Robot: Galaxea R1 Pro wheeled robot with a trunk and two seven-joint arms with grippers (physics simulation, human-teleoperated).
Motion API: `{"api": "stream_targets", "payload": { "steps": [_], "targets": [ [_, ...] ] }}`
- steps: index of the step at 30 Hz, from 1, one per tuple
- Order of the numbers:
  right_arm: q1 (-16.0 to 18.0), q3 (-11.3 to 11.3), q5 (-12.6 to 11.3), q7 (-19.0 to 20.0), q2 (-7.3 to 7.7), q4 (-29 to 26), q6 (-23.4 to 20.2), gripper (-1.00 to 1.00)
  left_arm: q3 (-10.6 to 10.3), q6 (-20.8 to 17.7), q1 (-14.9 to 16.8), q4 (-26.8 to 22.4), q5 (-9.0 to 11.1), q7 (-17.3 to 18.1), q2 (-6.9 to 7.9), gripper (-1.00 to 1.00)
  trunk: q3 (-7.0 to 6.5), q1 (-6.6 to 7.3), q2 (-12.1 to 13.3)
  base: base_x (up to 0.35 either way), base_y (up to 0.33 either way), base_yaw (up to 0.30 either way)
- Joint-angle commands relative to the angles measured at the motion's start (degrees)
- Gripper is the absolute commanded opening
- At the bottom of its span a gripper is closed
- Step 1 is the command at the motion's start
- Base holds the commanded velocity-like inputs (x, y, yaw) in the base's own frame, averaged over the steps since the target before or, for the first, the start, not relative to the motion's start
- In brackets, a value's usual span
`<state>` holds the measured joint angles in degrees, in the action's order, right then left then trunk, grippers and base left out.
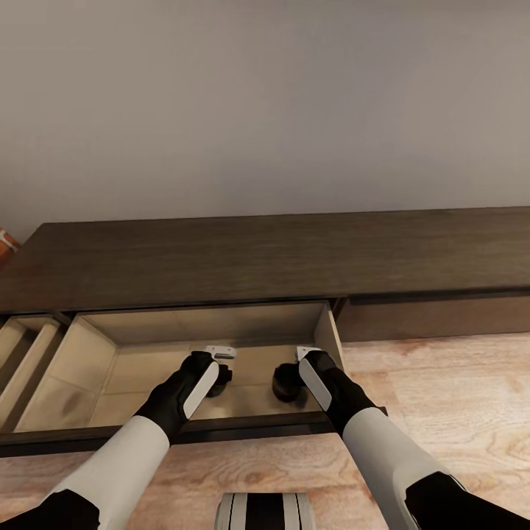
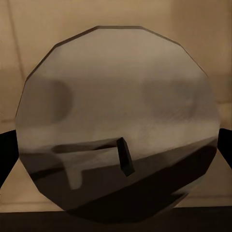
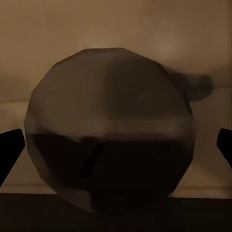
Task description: Place each of the two pumpkins and all three candles from the living room inside a cabinet in the living room (use any cabinet), then make sure every cabinet is closed, and position the cauldron so it is next to a table in the living room.
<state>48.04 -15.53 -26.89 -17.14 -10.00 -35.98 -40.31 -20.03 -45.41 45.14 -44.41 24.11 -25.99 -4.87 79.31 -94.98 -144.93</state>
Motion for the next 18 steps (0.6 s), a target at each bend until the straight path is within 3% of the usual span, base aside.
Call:
{"api": "stream_targets", "payload": {
  "steps": [1, 11, 12, 18],
  "targets": [
    [0.02, -0.11, -0.53, -0.53, 0.0, -0.06, -0.12, 1.0, -0.18, -0.12, 0.03, -0.06, 0.59, -0.55, 0.03, -1.0, 0.04, 0.01, -0.02, 0.0, 0.0, 0.0],
    [0.02, -0.11, -0.54, -0.52, 0.0, -0.06, -0.12, 1.0, -0.16, -0.12, 0.03, -0.06, 0.59, -0.55, 0.03, -1.0, 0.71, -0.07, -0.06, 0.0, 0.0, 0.0],
    [0.02, -0.11, -0.54, -0.5, 0.0, -0.06, -0.12, 1.0, -0.14, -0.12, 0.03, -0.06, 0.59, -0.55, 0.03, 1.0, 0.71, -0.07, -0.06, 0.0, 0.0, 0.0],
    [0.03, -0.11, -0.54, -0.48, 0.0, -0.07, -0.12, 1.0, -0.1, -0.12, 0.04, -0.06, 0.59, -0.55, 0.03, 1.0, 0.71, -0.07, -0.06, 0.0, 0.0, 0.0]
  ]
}}
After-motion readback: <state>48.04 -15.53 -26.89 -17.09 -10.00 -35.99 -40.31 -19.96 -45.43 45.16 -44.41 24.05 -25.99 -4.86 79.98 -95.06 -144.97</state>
